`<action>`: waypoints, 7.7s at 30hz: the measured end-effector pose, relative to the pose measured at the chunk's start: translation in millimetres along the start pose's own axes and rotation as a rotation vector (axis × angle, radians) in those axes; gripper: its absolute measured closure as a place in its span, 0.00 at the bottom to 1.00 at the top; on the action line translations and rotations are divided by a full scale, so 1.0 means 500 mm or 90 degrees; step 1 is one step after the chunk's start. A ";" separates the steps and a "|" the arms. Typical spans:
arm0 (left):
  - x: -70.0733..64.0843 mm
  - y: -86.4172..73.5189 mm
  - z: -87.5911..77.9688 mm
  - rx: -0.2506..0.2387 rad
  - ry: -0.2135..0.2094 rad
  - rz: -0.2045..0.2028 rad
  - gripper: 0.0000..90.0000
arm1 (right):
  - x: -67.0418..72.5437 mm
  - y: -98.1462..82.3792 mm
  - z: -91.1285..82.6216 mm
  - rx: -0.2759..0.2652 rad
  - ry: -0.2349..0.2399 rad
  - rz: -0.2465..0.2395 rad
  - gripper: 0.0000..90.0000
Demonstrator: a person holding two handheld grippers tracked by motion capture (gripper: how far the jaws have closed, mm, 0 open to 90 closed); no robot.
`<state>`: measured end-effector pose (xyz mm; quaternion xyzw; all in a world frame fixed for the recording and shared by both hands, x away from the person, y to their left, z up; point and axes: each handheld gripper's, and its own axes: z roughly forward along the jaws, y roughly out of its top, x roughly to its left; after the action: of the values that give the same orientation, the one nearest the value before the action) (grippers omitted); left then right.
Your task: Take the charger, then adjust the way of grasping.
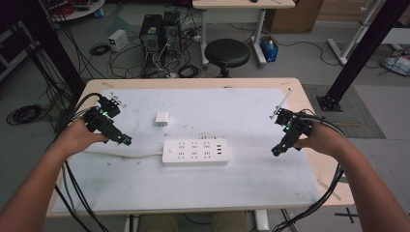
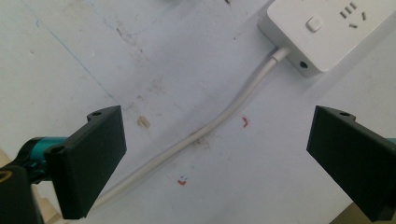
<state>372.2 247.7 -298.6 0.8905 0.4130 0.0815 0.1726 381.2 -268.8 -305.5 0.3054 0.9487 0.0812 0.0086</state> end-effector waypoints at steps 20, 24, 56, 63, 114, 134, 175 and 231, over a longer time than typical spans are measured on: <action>0.011 0.066 -0.001 -0.053 -0.001 -0.145 0.05 | -0.005 -0.006 0.015 -0.019 -0.003 0.025 0.02; 0.015 0.097 0.011 -0.076 0.014 -0.193 0.05 | -0.007 -0.004 0.015 -0.021 0.008 0.035 0.02; 0.035 0.223 0.272 -0.061 0.084 -0.341 0.05 | -0.008 -0.020 0.023 -0.051 0.004 0.018 0.02; 0.034 0.228 0.308 -0.045 0.080 -0.353 0.05 | -0.005 -0.022 0.025 -0.053 0.004 0.024 0.02; 0.015 0.209 0.212 -0.102 0.052 -0.171 0.47 | -0.017 -0.041 0.025 -0.070 0.011 0.045 0.02; -0.088 0.124 0.041 -0.175 0.001 0.122 0.47 | 0.014 -0.048 0.018 -0.088 0.003 0.019 0.02; -0.164 0.098 -0.018 -0.223 -0.127 0.301 0.47 | 0.095 0.010 -0.005 -0.277 0.102 0.075 0.02; -0.358 0.205 0.063 -0.252 -0.190 0.442 0.47 | 0.129 0.093 0.061 -0.356 0.483 0.333 0.19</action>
<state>338.4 42.1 -289.8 0.9286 0.0353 0.0829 0.3601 357.5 -189.4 -326.0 0.4667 0.7194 0.4351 -0.2744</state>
